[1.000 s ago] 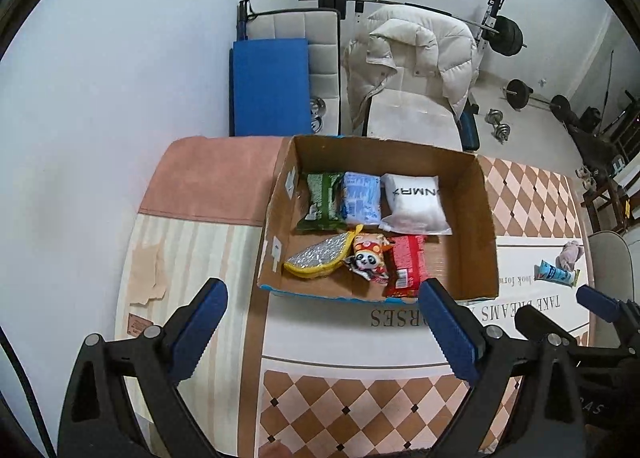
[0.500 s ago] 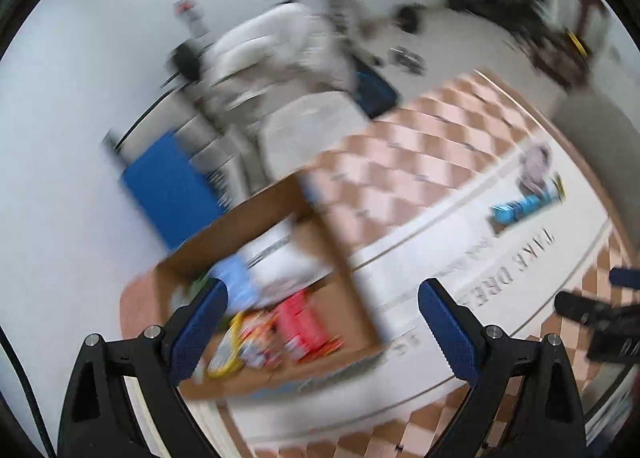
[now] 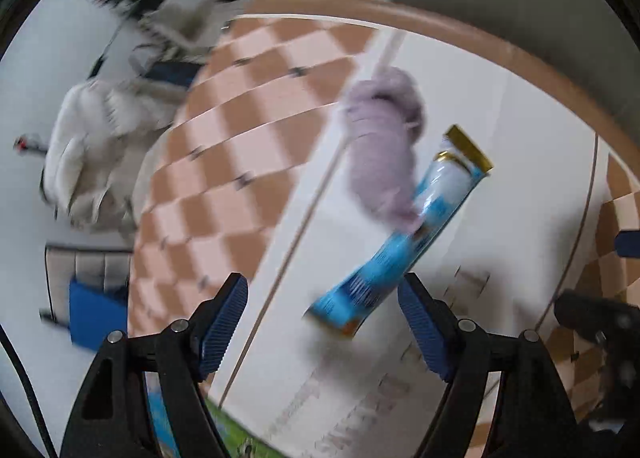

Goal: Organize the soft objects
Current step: 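Grasp the blue-gold tube snack with left tool while right tool grasps lilac sock, then place tube snack and sock into the box and open both tools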

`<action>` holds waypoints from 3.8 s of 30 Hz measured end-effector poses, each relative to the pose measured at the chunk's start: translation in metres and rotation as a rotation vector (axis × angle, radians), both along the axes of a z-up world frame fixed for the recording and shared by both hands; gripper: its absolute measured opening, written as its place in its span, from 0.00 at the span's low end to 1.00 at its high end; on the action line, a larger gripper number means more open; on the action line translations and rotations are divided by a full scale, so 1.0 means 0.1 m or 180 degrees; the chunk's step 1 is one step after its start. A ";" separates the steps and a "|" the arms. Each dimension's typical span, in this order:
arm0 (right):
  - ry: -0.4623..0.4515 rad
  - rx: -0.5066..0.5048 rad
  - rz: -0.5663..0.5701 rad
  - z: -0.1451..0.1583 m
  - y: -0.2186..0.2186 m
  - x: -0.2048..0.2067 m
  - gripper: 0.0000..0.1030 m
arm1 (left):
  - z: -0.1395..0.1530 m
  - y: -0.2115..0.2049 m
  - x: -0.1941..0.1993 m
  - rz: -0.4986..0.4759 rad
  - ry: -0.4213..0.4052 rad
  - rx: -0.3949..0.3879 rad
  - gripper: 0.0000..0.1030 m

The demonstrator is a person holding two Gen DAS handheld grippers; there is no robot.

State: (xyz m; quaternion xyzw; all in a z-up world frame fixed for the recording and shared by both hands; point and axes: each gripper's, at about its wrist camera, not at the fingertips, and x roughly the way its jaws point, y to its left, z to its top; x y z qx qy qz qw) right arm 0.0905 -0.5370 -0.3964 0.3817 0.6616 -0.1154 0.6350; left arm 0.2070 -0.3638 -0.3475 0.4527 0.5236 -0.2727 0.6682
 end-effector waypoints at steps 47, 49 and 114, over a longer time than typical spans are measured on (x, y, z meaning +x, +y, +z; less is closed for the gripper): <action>0.0665 -0.0640 0.2166 -0.33 0.96 1.73 0.51 | -0.66 1.75 0.53 0.3100 0.1919 -0.0978 0.41; 0.0642 -0.0584 0.1993 -0.35 0.90 1.72 0.51 | -0.66 1.66 0.51 0.2993 0.1827 -0.0863 0.41; -0.0408 -0.0629 0.2271 1.21 4.33 1.41 0.70 | 0.93 4.84 0.50 0.3341 0.0779 -0.1229 0.44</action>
